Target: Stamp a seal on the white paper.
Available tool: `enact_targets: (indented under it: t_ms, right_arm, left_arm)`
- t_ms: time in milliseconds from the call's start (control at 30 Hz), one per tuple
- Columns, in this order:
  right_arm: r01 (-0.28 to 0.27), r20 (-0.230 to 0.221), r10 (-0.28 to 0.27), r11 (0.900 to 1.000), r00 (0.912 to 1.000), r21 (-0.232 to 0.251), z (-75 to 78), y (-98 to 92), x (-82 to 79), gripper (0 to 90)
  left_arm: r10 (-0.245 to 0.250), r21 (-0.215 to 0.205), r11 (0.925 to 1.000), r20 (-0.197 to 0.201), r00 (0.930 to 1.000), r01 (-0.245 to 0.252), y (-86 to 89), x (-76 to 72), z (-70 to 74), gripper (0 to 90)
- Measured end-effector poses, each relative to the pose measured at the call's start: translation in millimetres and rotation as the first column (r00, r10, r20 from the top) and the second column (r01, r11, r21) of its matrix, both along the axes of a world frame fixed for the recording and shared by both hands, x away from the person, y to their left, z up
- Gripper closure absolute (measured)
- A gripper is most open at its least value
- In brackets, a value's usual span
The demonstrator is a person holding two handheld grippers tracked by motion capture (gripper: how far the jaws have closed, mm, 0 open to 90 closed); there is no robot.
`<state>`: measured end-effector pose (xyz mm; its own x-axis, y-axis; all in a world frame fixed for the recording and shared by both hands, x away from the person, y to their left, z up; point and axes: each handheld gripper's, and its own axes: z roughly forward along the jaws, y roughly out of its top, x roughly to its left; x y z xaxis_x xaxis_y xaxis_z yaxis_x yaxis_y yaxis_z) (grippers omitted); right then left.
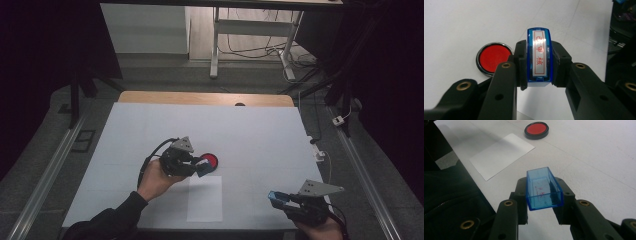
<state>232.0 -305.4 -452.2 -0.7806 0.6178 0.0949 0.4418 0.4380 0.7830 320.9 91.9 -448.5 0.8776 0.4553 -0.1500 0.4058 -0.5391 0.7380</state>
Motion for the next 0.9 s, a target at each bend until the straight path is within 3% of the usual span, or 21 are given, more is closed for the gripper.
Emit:
enact_targets:
  t_ms: [233,900]
  right_arm:
    - [-0.001,-0.001,0.001,1.0,1.0,0.003,-0.2,0.2,0.1,67.9]
    - [-0.003,-0.002,0.003,1.0,1.0,0.003,-0.3,0.6,-0.1,68.0]
  left_arm:
    - [-0.013,-0.014,0.9998,-0.003,0.9999,0.013,3.8,-11.7,1.6,70.4]
    - [-0.034,0.009,0.9994,-0.004,0.9994,0.034,-3.4,-31.3,-5.1,70.5]
